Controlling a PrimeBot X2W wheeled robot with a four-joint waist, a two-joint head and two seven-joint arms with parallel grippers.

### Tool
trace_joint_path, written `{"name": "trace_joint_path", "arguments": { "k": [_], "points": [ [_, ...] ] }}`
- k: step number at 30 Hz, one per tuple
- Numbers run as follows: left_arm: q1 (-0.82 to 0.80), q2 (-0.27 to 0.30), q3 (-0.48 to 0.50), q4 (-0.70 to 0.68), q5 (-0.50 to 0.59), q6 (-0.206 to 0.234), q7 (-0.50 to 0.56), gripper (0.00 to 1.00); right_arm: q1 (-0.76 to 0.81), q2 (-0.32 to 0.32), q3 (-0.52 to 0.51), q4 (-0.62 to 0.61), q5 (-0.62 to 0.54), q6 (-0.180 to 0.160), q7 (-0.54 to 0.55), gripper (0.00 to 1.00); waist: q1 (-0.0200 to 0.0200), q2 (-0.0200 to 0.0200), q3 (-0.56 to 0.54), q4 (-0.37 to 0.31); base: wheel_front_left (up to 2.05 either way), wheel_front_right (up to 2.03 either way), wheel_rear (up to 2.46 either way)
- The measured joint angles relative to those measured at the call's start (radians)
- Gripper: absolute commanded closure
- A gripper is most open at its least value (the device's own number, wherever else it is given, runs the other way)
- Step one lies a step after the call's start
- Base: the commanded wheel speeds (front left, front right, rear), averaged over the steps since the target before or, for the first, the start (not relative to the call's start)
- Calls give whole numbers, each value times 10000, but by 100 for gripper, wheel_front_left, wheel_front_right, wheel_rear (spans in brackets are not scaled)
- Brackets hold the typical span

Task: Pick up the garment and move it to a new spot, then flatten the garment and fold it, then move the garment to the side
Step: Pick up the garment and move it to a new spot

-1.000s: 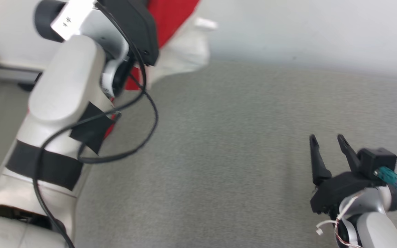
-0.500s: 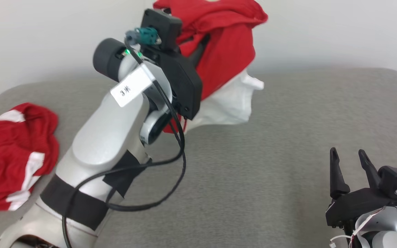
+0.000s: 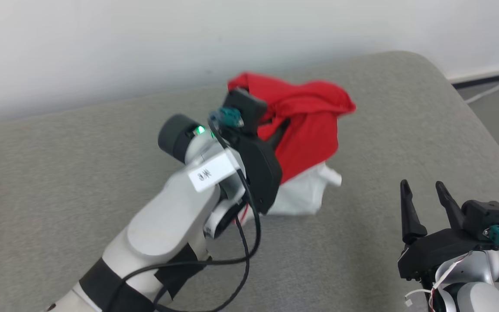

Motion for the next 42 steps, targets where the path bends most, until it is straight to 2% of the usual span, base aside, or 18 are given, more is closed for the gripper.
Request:
{"name": "trace_joint_path", "arguments": {
  "k": [5,6,7,8,17,25,29,33,39,42],
  "points": [
    [46,-10,-512,545,-90,265,-4,100,-2,6,-69,4,90,-2,-4,0,0,0,353,-378,0,0,0],
    [48,10,-589,685,-92,263,-4,73,-10,15,-63,8,92,-2,-6,0,0,0,438,-404,0,0,0],
    [49,25,-644,786,-115,263,-8,13,-18,25,-65,12,104,-2,-8,0,1,0,517,-420,0,0,0],
    [49,29,-685,905,-125,265,-31,0,-32,33,-65,23,109,-2,-10,0,1,1,591,-427,0,0,0],
    [39,35,-965,1398,-577,267,-148,0,-267,50,0,165,161,-2,-67,0,1,1,805,-56,0,0,0],
    [-87,33,-842,1567,-855,345,-805,0,-265,54,-4,408,161,-2,-113,0,1,1,635,415,0,0,0],
    [-407,19,-303,1599,-909,426,-1423,0,-254,-71,-8,443,159,29,-242,0,1,1,472,682,0,0,0],
    [-346,96,188,1455,-1131,535,-2082,0,-252,-257,-48,585,159,199,-403,0,0,1,270,1008,0,0,0],
    [512,736,1367,583,-1795,798,-3266,0,-178,-439,-222,614,161,301,-731,0,0,1,-63,1594,0,0,0],
    [916,984,1643,232,-1900,884,-3609,0,-73,-441,-222,585,159,353,-807,0,0,1,-174,1802,0,0,0]
  ]
}}
